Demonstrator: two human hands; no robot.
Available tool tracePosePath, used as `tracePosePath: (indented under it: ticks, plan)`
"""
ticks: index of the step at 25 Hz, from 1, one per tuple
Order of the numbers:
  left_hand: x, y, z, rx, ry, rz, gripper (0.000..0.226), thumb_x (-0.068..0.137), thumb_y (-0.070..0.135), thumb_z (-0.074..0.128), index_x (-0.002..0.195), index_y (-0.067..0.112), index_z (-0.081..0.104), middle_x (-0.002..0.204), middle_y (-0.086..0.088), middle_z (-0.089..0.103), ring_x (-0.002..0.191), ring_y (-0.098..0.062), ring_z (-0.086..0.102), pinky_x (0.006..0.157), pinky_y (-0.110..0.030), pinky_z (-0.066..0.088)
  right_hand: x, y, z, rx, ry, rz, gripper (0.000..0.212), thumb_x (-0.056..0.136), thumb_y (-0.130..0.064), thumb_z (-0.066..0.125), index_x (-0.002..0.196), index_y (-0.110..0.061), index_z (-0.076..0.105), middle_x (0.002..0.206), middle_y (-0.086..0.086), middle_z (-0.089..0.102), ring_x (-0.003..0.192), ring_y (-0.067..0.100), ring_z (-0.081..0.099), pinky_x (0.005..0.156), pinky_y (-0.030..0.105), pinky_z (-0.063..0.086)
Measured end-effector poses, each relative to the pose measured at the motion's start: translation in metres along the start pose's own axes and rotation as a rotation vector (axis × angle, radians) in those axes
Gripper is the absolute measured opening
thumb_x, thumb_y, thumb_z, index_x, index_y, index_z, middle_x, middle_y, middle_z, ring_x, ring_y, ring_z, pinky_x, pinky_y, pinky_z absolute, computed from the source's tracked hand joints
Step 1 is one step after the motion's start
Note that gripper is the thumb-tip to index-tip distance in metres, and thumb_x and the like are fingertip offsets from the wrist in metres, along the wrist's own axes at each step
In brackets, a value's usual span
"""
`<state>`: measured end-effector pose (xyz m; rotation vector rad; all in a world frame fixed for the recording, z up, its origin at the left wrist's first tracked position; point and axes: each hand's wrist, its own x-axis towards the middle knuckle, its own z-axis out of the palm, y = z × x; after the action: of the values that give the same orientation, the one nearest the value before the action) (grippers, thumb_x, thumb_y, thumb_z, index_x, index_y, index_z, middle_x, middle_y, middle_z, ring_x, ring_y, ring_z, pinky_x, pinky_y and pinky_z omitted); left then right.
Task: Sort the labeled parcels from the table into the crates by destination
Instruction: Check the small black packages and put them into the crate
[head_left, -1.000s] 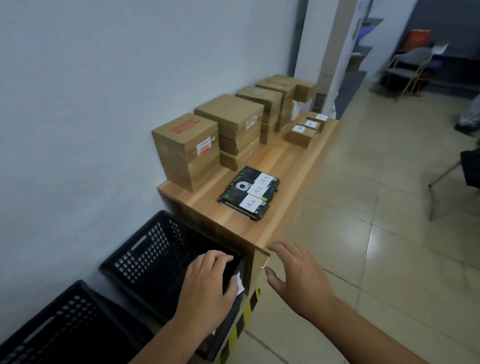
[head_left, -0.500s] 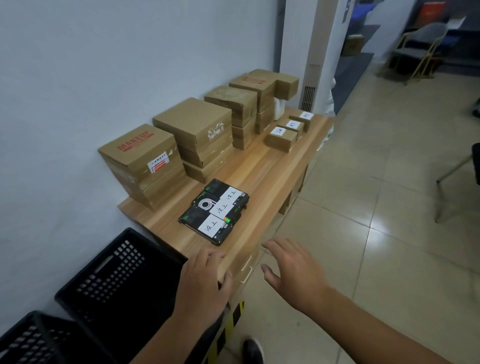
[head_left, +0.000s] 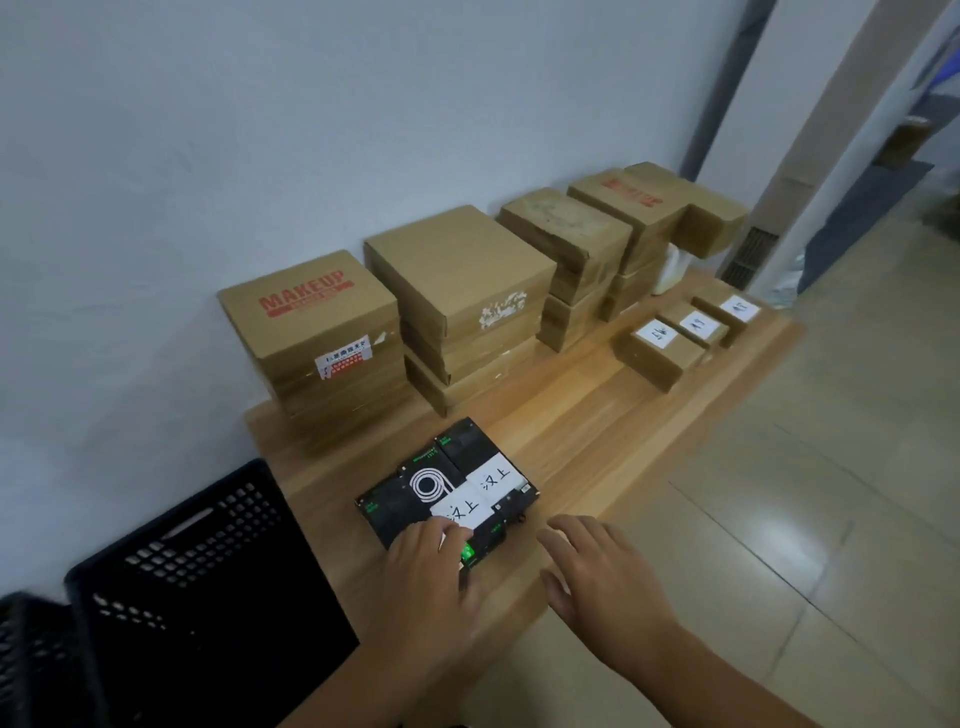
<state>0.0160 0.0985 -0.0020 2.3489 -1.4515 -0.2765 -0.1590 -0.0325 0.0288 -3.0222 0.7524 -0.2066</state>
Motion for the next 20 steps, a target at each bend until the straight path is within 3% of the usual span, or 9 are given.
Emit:
tracePosePath:
  ticks: [3,5,8,10,12,17,20]
  plan:
    - [0.022,-0.004,0.01,0.043,0.023,-0.062,0.036,0.075,0.026,0.073,0.109,0.019,0.069,0.112,0.002,0.063,0.103,-0.022,0.062,0.086,-0.038,0.054,0.043,0.026,0.018,0.077,-0.073,-0.011,0.039,0.072,-0.034,0.079,0.109,-0.022,0.072,0.11,-0.003,0.069,0.099,0.02,0.069,0.081,0.033,0.057]
    - [0.034,-0.002,0.019,0.046,0.027,-0.113,0.036,0.072,0.026,0.076,0.107,0.018,0.071,0.109,0.001,0.065,0.101,-0.022,0.064,0.087,-0.039,0.056,0.071,0.043,0.038,0.281,-0.154,0.092,0.04,0.082,-0.038,0.075,0.119,-0.025,0.067,0.117,-0.007,0.066,0.106,0.017,0.064,0.086,0.03,0.053]
    - [0.051,0.01,0.031,0.065,0.003,-0.253,0.037,0.085,0.033,0.063,0.121,0.022,0.067,0.122,0.005,0.06,0.114,-0.017,0.057,0.1,-0.034,0.048,0.108,0.075,0.075,0.619,-0.265,0.287,0.044,0.085,-0.044,0.076,0.123,-0.033,0.058,0.113,-0.014,0.058,0.097,0.003,0.058,0.073,0.018,0.044]
    - [0.061,0.023,0.035,0.081,0.03,-0.338,0.039,0.089,0.037,0.055,0.127,0.027,0.062,0.127,0.009,0.055,0.119,-0.014,0.052,0.103,-0.03,0.044,0.13,0.094,0.098,0.664,-0.336,0.267,0.046,0.087,-0.047,0.074,0.126,-0.031,0.056,0.119,-0.009,0.057,0.089,-0.002,0.05,0.068,0.014,0.037]
    - [0.071,0.034,0.04,0.092,0.038,-0.416,0.038,0.087,0.037,0.059,0.124,0.029,0.063,0.125,0.009,0.057,0.117,-0.014,0.054,0.101,-0.03,0.045,0.15,0.108,0.117,0.645,-0.384,0.202,0.05,0.089,-0.049,0.071,0.129,-0.024,0.057,0.125,-0.001,0.058,0.094,0.0,0.043,0.071,0.017,0.035]
    - [0.088,0.048,0.053,0.084,0.045,-0.594,0.039,0.09,0.038,0.058,0.128,0.031,0.059,0.131,0.012,0.051,0.124,-0.011,0.047,0.107,-0.029,0.037,0.185,0.111,0.152,0.826,-0.577,0.244,0.068,0.084,-0.044,0.079,0.135,-0.01,0.05,0.127,0.008,0.06,0.101,0.011,0.054,0.082,0.026,0.05]
    - [0.093,0.049,0.061,0.063,0.048,-0.621,0.038,0.092,0.037,0.058,0.128,0.027,0.06,0.129,0.009,0.052,0.125,-0.014,0.047,0.112,-0.035,0.036,0.194,0.112,0.166,0.874,-0.656,0.254,0.061,0.083,-0.031,0.083,0.131,-0.012,0.051,0.126,0.006,0.066,0.105,0.016,0.066,0.084,0.032,0.059]
